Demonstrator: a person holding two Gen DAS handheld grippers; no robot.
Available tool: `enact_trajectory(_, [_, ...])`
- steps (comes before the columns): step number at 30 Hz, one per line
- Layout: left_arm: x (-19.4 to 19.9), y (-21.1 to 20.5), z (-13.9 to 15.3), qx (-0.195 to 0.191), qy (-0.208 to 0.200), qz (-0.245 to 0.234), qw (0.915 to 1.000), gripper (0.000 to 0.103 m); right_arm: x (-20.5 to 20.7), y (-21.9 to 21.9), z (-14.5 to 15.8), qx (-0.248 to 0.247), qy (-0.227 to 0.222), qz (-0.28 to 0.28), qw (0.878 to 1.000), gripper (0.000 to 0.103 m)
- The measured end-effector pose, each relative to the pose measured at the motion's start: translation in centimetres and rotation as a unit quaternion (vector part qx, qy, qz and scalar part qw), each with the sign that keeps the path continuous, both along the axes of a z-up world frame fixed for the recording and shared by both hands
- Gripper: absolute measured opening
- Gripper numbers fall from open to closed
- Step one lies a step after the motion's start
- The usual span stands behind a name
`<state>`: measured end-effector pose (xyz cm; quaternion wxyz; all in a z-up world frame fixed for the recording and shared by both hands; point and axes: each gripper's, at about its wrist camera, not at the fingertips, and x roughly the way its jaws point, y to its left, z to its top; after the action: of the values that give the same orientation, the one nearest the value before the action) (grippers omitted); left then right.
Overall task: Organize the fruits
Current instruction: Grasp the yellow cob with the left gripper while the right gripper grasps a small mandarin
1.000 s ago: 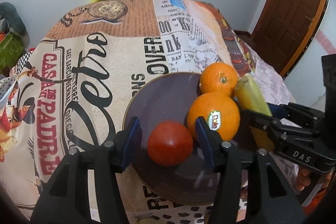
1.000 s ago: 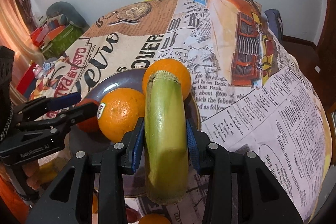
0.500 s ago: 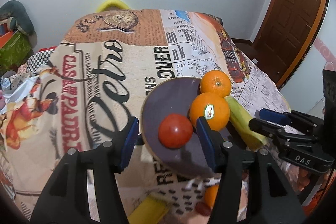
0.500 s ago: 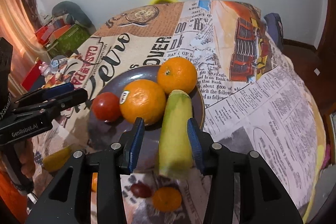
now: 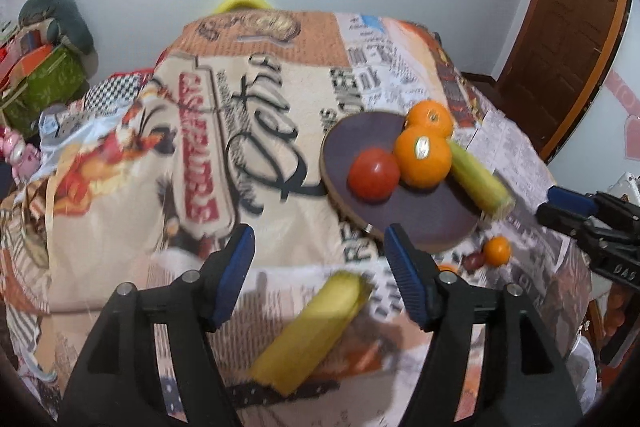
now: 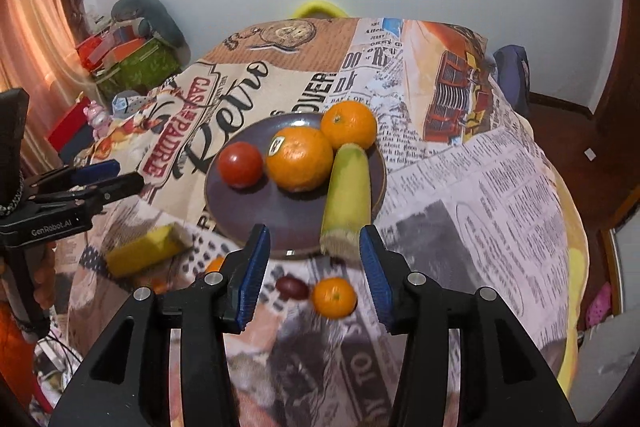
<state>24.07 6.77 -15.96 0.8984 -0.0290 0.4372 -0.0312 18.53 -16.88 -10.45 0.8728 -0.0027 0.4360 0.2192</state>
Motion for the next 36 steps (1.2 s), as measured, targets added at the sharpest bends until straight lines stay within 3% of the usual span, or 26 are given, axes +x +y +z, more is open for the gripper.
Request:
enact_trajectory(12, [-1.4,-0.2,-5.4,0.017,0.067,-0.014,0.9975,0.067,-1.6,-0.4,-3.7,-0.014,0.055,0.004,0.998,0.044])
enact_trajectory(19, [-0.4,-1.3,-6.4,0.022,0.07,-0.028,0.9969,0.066,-0.9,-1.2,-5.4,-0.005,0.08,-0.004,0.997,0.044])
enact_trajectory(23, [0.3,-2.0,-6.9,0.024,0.071,-0.039,0.9964,0.053,-0.4,-1.3,-6.0,0.001,0.087,-0.005,0.996,0.044])
enact_trajectory(36, [0.3,-2.0,-6.0,0.003,0.046,-0.039,0.9982,0.041,0.7,-0.2,-7.1,0.005,0.091,0.008,0.996,0.043])
